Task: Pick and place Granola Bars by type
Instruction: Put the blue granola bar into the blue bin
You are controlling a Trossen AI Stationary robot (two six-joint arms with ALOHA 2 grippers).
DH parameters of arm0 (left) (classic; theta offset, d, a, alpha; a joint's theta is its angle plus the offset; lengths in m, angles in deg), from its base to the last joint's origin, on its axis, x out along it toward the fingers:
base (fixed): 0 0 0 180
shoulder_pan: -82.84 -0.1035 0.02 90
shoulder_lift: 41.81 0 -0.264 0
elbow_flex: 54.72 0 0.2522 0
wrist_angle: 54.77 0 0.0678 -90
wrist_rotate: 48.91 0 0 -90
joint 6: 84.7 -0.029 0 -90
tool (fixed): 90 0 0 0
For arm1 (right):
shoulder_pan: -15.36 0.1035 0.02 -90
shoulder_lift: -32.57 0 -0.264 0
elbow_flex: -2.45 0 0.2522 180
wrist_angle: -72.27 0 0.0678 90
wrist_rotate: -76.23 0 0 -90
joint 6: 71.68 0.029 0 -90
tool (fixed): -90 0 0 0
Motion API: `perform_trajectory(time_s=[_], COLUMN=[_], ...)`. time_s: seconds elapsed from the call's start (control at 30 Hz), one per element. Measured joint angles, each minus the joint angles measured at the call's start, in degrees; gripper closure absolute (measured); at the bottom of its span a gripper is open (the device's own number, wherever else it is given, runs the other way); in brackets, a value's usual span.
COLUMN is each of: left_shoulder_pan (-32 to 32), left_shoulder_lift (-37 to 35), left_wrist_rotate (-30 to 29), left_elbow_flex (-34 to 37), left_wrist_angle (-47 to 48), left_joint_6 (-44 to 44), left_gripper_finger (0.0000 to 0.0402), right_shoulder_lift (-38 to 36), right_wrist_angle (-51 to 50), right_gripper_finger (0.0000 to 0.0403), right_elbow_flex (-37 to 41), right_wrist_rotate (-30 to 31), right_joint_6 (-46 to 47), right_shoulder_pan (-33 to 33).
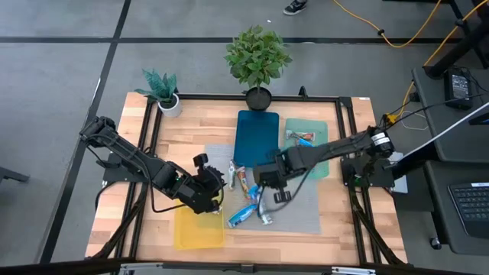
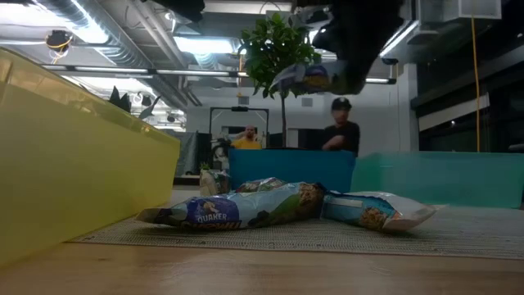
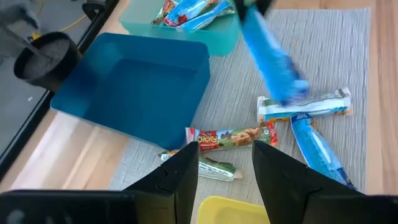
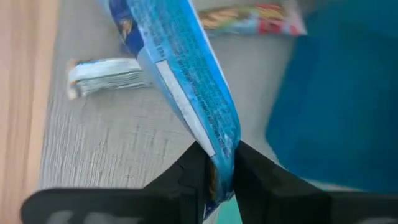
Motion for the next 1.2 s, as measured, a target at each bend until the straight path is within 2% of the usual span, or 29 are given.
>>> perform_trajectory(time_s=[0.2, 0.33, 0.47, 0.77, 1.0, 1.2], left_shoulder_pan=[-0.2, -1.3, -2.4, -6.1, -8.5, -9.7], left_shoulder_lift=[0.0, 0.0, 0.0, -0.3, -0.3, -0.3], left_wrist_rotate=[0.0, 0.0, 0.0, 0.0, 0.0, -0.1], left_elbow_flex=[0.0, 0.0, 0.0, 0.0, 0.0, 0.0], left_wrist_angle=[0.0, 0.2, 0.5, 0.4, 0.5, 0.4], left_joint_6=[-5.7, -9.0, -12.3, -14.4, -10.9, -9.6], left_gripper_finger=[0.0258, 0.0258, 0.0258, 0.0258, 0.0258, 0.0258], right_shoulder_lift=[0.0, 0.0, 0.0, 0.0, 0.0, 0.0], right_wrist_angle=[-7.0, -10.5, -13.1, -13.9, -14.1, -9.7], right_gripper_finger=[0.0361, 0.0357, 0.0339, 0.0364, 0.0347, 0.0364], right_elbow_flex=[-6.3, -11.8, -18.0, -30.0, -29.0, -22.4], right_wrist_rotate=[0.0, 0.0, 0.0, -2.4, -7.3, -9.6], right_joint_6=[5.5, 5.9, 4.2, -2.3, -7.7, -11.6], right_shoulder_pan=[-6.5, -11.3, -17.3, -31.1, -36.8, -38.8])
